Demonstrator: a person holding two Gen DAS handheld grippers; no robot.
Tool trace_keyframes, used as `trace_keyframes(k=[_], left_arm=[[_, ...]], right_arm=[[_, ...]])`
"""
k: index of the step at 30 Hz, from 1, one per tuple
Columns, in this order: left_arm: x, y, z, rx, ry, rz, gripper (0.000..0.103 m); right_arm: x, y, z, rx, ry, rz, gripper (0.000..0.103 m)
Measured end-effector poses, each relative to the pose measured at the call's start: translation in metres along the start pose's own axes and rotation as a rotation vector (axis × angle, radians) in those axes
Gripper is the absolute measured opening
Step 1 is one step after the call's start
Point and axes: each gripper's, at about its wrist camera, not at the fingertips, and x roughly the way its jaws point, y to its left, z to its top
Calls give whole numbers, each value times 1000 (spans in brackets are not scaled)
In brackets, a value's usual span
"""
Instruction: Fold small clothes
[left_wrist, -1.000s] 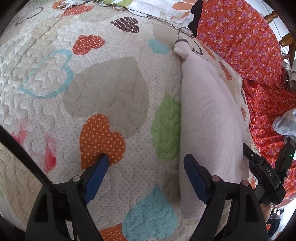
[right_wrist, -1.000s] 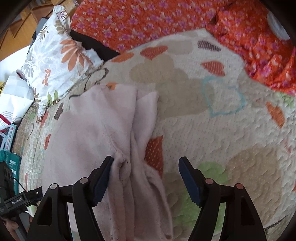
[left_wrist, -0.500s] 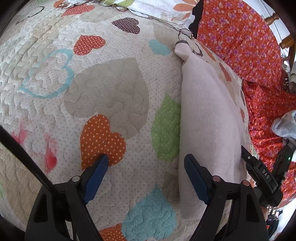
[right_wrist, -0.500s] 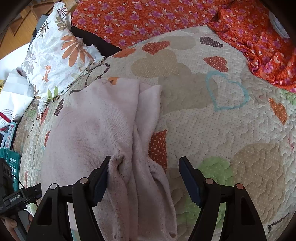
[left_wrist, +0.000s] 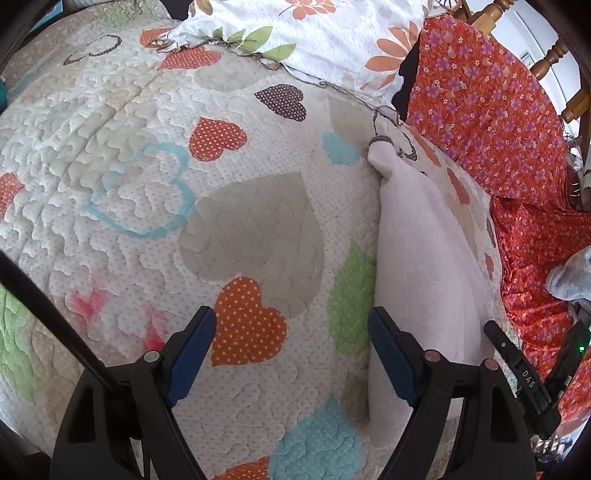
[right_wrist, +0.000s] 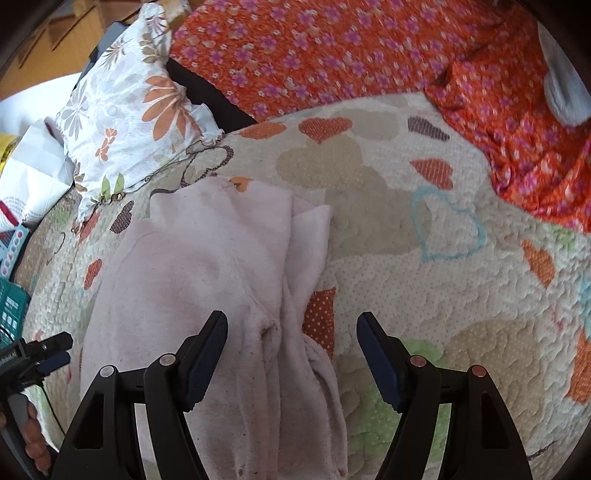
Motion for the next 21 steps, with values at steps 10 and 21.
trace_keyframes(k=[10,21], left_arm=[[-10,1,-2,43,-50,59,83],[-42,8,3,68,-204,144,83]], right_arm=[[-14,1,3,-14,-74,-83,67],[-20,32,-12,-129,-103,-7,66]])
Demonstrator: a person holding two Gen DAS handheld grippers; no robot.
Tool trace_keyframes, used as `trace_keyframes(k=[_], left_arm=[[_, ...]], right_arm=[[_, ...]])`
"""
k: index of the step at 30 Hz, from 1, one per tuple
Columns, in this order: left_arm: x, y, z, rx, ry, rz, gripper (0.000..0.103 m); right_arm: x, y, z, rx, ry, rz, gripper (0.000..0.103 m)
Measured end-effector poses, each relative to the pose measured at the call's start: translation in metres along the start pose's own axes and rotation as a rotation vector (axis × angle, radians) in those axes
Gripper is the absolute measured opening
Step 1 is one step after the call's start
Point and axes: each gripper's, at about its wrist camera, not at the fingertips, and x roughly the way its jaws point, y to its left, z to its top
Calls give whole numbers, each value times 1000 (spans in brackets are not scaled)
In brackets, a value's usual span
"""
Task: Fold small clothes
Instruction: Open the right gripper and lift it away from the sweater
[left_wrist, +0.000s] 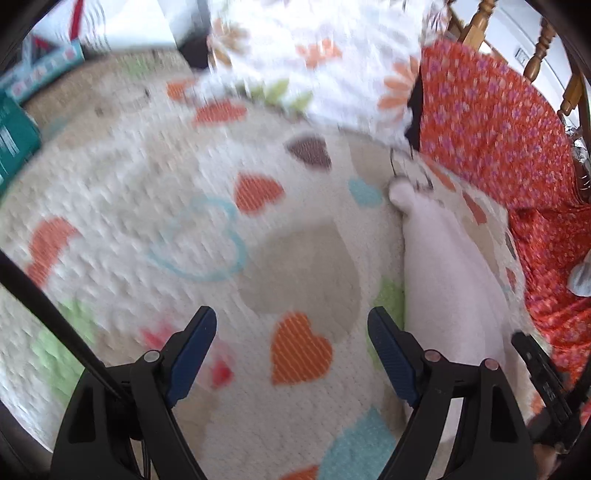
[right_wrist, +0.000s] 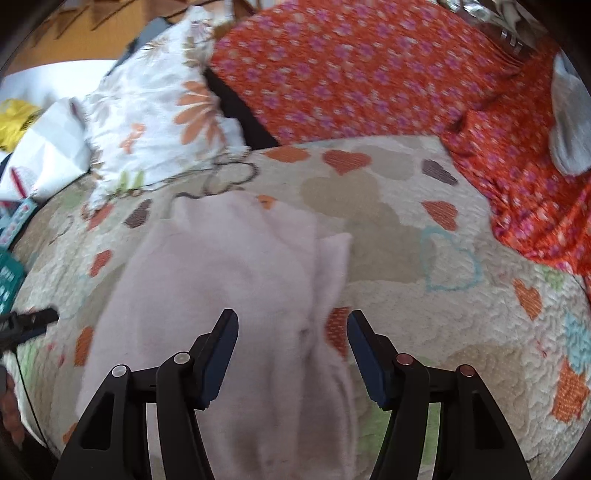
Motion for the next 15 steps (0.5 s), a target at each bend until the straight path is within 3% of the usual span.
trace_keyframes(k=[3,6,8,10,12,15], left_arm=[[-22,5,11,-8,-125,49,83],[-43,10,20,-16,-232,88,83],[-56,11,24,-2,-302,115,84],[-68,10,27,21,-376,147,89],[-78,11,29,39,-439,172,91],[-85,13,30,60,-476,187,92]], right_arm=[[-4,18,6,-46,-4,37,66],[-3,38,21,-33,23,133,62],[5,52,31,12,67,258,49],[28,69,42,98,170,452,47],[56,84,46,154,260,559,42],[95,99,51,179,321,525,36]])
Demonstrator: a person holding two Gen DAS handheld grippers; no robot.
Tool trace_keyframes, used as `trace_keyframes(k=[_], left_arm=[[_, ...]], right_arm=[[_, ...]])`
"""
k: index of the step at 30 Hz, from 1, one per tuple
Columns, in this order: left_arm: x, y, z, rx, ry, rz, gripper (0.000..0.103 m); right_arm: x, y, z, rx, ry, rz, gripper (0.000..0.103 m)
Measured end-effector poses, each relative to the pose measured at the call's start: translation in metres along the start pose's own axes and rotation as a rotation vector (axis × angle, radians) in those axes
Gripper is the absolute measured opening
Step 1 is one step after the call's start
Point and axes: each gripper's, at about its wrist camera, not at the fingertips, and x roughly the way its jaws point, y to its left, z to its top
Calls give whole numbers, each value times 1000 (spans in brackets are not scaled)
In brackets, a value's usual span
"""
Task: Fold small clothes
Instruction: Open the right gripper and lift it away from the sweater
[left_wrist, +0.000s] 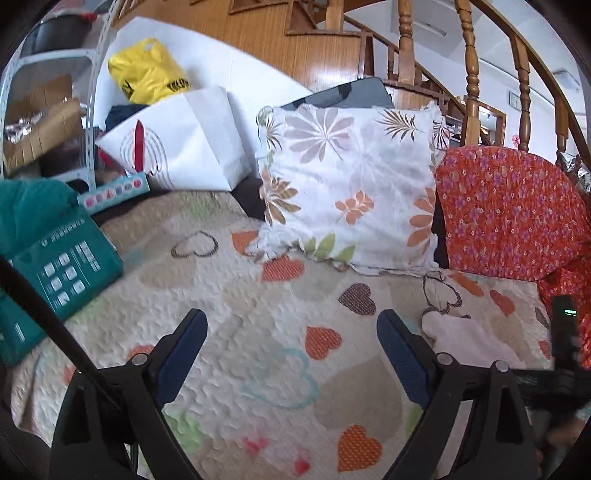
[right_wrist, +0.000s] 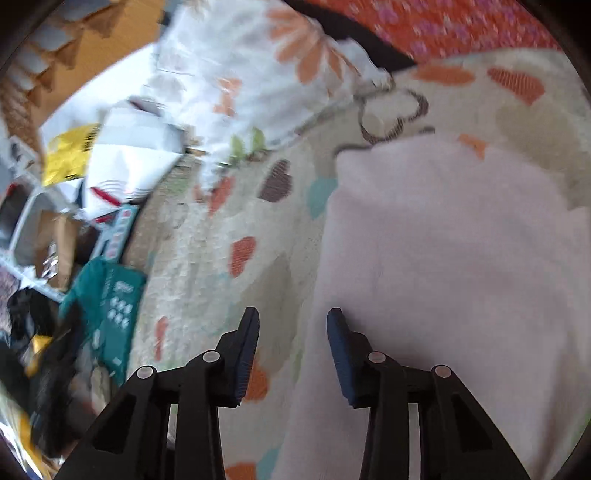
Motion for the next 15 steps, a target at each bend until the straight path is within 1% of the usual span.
trace_keyframes(k=[2,3,5,6,7,9,11,12,13,15], left_arm=[[1,4,1,-5,8,-3,93],[2,8,2,-18,16,-5,93],[1,14,3,-37,17,-2,93],[-1,16,3,-43,12,3,93],[-3,19,4,-48,4,10,93],[-7,22,5,-54,-12,26,93],[-10,22,5,-54,-31,58,93],[-12,22,6,-50,-39,69,94],[-14,21,6,-42,-50,86,97],[-21,17,6,-20,-95,124,100]], right_arm=[[23,-4,15,0,3,-79,19],[30,-5,21,-6,-3,-116,17],[36,-6,30,11,-10,-145,17],[34,-4,32,31,-13,-146,19],[31,-3,31,40,-17,-139,22],[21,2,28,35,-28,-113,23],[12,10,18,10,-12,-74,23],[7,13,11,0,-3,-52,24],[3,14,1,-3,11,-29,27],[1,11,-17,15,37,12,28]])
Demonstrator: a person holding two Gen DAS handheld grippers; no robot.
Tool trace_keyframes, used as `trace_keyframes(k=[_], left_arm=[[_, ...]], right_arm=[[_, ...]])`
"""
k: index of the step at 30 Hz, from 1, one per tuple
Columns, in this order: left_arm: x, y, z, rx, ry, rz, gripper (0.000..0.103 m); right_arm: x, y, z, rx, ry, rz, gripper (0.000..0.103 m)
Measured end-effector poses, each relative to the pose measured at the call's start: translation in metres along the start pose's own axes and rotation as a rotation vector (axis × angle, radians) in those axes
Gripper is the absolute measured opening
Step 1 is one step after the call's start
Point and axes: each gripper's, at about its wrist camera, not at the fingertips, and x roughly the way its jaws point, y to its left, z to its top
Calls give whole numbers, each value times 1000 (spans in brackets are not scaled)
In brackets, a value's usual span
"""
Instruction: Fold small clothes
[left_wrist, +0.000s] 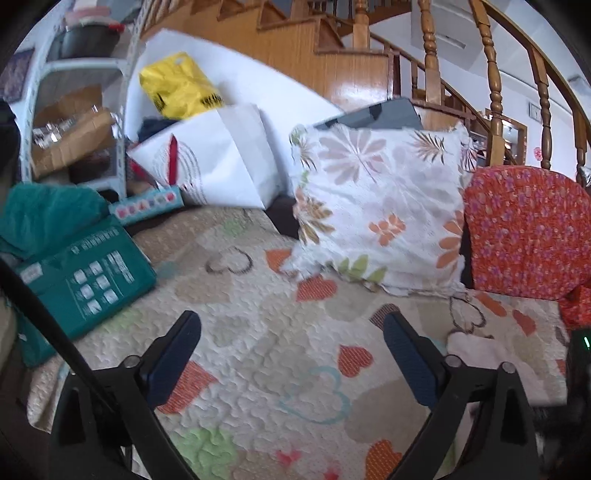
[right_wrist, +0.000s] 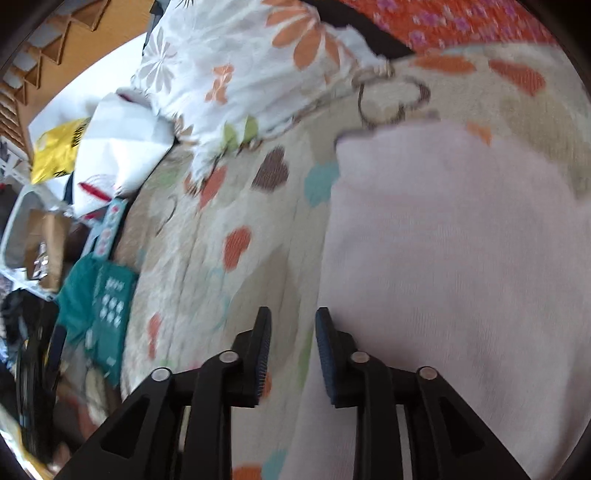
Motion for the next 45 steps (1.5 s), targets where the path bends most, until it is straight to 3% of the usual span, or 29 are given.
trace_keyframes(k=[6,10,13,19,28,34,37,40,45], left_arm=[[-26,-9,-3,68,-142,44,103],[-35,-15,-8,95,-147,-5,103],[-33,-27,-14,153,-67,-103,103],[-47,-53,-36,242,37,-168,103],[-51,-95,-108,230,384,-281,103],[-43,-103,-157,262,514,-262,103],[-34,-103,-174,257,584,-263,103],[-26,-104,-190,261,650,-267,103],[-25,-103,-195,251,653,-277,103]], right_arm=[[-3,-20,-67,71,107,123,28],[-23,-24,-101,57,101,117,29],[-53,-33,-114,67,65,85,37],[-125,-60,-126,29,-67,-82,46],[-173,-98,-109,6,-200,-381,47],[-176,-112,-116,25,-201,-426,48],[-179,-109,-117,0,-226,-469,62],[-178,-108,-118,10,-231,-458,64],[-163,-101,-119,-17,-199,-465,64]])
